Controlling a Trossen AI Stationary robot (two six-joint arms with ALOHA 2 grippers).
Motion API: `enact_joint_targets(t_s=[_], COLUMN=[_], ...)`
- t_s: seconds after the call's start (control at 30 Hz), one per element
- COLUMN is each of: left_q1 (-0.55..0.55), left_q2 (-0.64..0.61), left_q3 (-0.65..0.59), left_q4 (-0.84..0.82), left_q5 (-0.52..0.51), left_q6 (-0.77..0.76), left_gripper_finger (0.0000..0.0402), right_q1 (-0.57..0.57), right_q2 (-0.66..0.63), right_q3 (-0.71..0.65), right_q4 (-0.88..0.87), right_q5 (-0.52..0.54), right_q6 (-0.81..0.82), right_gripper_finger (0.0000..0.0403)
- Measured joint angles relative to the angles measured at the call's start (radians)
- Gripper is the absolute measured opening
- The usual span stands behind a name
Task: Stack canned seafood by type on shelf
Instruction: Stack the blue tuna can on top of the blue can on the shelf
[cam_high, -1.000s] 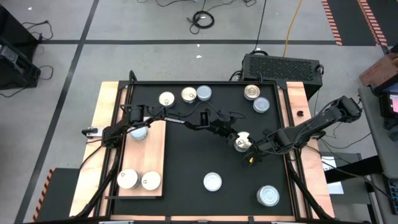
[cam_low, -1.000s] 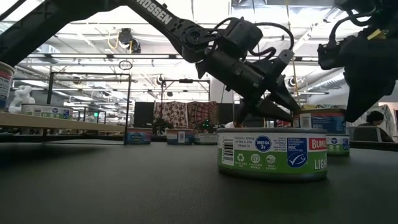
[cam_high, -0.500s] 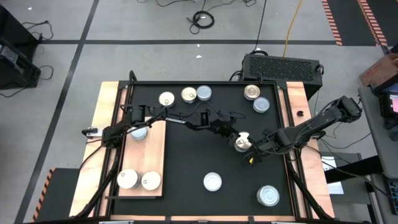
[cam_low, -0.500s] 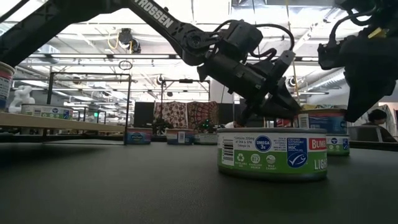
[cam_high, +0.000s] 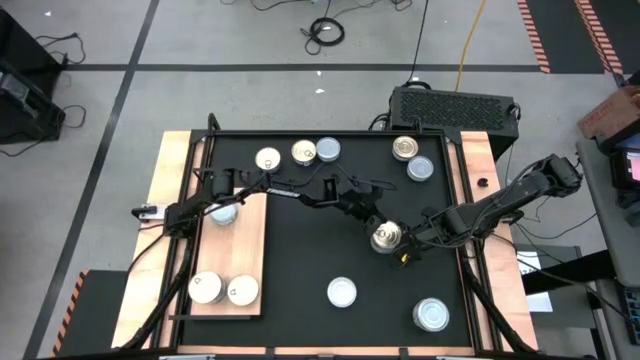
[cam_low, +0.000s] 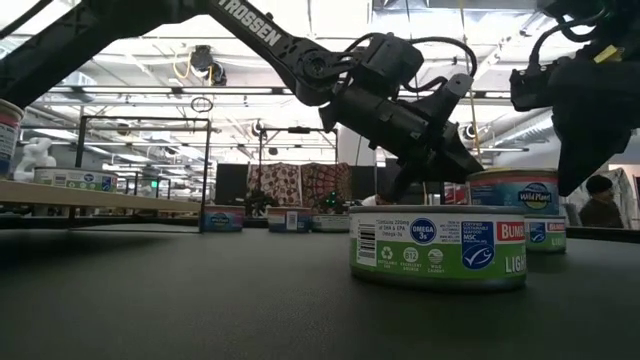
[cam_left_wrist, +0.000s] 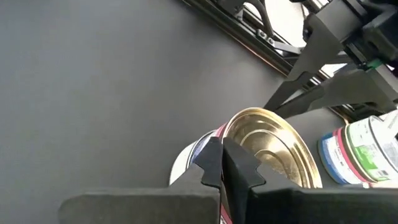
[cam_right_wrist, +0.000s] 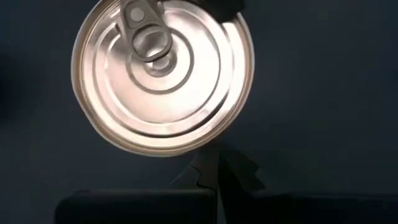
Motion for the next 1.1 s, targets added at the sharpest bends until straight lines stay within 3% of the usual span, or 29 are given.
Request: enact_joint_targets(t_s=[0.23,0.67,1.1], left_q1=[0.026,0.068,0.120], left_q2=[-0.002,-0.033,-0.239], left_q3=[0.007,0.027,0.029], left_q4=[0.006,0.008,-0.289], left_q5=[0.034,0.128,0.167], left_q6=[-0.026,-0.068,0.154], left_gripper_finger=[0.0002,0.0001,0.0001], right_q1=[0.005,0.086,0.192], right_q2=[-0.041,-0.191,-0.196], right_q3=[0.000,0.000,0.000], right_q4=[-0.001,-0.014,-0.031], right_q5=[0.006,0.160,0.219], right_q6=[-0.028,-0.045,0.042], right_gripper_finger=[0.0000,0.0000,0.0000])
